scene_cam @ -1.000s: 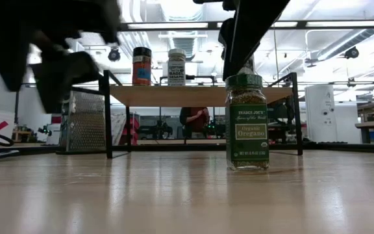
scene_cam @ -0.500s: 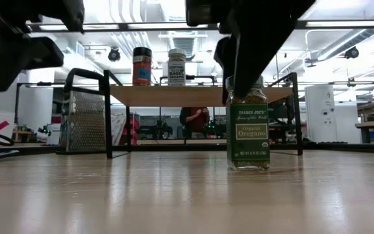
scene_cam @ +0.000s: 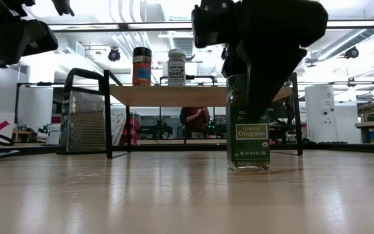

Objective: Shelf spices
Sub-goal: Put the green seasoning bottle on the shelf

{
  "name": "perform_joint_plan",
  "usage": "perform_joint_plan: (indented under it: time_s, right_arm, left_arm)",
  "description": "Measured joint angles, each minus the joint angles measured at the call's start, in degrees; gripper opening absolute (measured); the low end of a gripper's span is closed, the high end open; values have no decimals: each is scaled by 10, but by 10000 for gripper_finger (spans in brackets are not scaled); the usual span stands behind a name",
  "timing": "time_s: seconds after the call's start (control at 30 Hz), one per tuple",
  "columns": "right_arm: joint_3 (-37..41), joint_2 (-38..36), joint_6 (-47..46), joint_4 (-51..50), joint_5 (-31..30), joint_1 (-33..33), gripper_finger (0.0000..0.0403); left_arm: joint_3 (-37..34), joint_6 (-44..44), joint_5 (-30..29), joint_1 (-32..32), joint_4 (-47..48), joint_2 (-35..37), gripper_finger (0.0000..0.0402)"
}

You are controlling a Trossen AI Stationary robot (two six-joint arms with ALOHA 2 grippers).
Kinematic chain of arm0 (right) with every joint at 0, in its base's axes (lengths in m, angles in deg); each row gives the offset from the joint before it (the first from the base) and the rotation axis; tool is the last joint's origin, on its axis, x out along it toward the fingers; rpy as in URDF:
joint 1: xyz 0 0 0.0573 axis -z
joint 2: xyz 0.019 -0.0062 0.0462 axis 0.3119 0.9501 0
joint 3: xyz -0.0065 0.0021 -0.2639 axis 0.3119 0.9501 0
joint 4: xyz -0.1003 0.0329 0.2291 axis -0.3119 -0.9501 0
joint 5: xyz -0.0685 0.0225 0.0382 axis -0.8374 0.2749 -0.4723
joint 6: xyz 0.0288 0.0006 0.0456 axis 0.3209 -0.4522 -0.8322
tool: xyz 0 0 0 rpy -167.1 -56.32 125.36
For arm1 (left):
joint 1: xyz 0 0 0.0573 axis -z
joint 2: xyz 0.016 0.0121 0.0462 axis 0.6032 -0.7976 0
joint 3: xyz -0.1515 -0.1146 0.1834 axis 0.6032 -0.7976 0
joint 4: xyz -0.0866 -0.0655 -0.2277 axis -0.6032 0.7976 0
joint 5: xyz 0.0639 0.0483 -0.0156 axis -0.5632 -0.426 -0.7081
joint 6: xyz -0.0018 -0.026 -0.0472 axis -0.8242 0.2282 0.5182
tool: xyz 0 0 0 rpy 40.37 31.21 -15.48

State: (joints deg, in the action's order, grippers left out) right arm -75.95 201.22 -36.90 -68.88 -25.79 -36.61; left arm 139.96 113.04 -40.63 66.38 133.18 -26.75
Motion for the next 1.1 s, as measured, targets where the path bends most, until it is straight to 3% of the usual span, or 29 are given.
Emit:
perform_joint_plan:
  time_s: [0.77, 0.9, 1.1]
  right_arm:
    - [54, 0, -13, 105, 0, 1, 338]
    - [54, 0, -13, 105, 0, 1, 304]
    - [54, 0, -15, 104, 6, 1, 219]
  left_arm:
    - [0, -7, -1, 2, -97, 63, 186]
    - [0, -9, 3, 2, -109, 64, 190]
    - [0, -13, 3, 2, -118, 64, 191]
